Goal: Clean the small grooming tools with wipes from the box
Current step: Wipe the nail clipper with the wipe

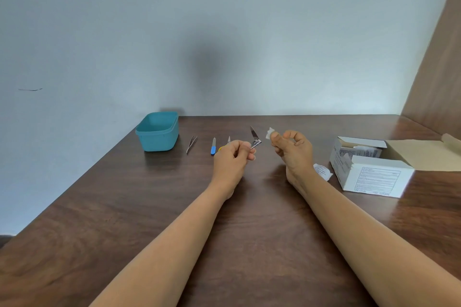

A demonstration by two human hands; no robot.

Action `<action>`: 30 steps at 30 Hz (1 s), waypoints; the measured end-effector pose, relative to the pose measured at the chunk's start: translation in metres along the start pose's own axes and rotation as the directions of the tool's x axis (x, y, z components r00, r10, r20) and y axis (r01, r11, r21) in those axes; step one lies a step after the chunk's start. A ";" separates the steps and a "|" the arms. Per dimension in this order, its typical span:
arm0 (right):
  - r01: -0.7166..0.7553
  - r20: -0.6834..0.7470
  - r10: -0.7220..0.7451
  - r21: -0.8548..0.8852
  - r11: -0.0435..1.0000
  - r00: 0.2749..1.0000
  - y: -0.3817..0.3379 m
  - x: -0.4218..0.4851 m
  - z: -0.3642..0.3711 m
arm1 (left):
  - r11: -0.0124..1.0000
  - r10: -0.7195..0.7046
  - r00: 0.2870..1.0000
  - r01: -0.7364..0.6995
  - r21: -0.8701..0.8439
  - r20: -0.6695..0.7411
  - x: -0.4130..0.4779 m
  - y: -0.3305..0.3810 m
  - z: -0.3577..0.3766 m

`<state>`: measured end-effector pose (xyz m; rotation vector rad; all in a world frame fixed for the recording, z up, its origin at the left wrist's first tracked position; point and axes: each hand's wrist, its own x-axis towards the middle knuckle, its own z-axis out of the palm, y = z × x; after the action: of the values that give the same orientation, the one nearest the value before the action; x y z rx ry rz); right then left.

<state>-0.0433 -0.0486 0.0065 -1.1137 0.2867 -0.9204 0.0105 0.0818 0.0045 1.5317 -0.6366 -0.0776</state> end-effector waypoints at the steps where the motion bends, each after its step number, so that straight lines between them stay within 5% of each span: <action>1: -0.006 0.032 0.007 -0.037 0.999 0.999 -0.001 -0.001 0.001 | 0.999 -0.003 1.000 0.003 -0.038 -0.002 0.000 0.000 0.000; 10: -0.008 0.291 0.047 -0.133 0.991 0.956 -0.003 -0.008 0.004 | 0.996 -0.018 1.000 0.019 -0.082 0.005 0.003 -0.002 0.000; 16: -0.081 0.266 0.094 -0.060 0.995 0.959 -0.004 -0.007 0.004 | 0.994 -0.037 0.999 0.036 -0.101 -0.013 0.004 -0.002 0.000; 30: 0.096 0.275 -0.028 -0.239 0.966 0.961 -0.001 -0.009 0.007 | 0.995 -0.033 0.999 0.031 -0.097 -0.016 0.005 -0.003 0.000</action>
<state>-0.0454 -0.0375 0.0084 -1.4734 0.1458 -0.7902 0.0159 0.0794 0.0030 1.4476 -0.5861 -0.1173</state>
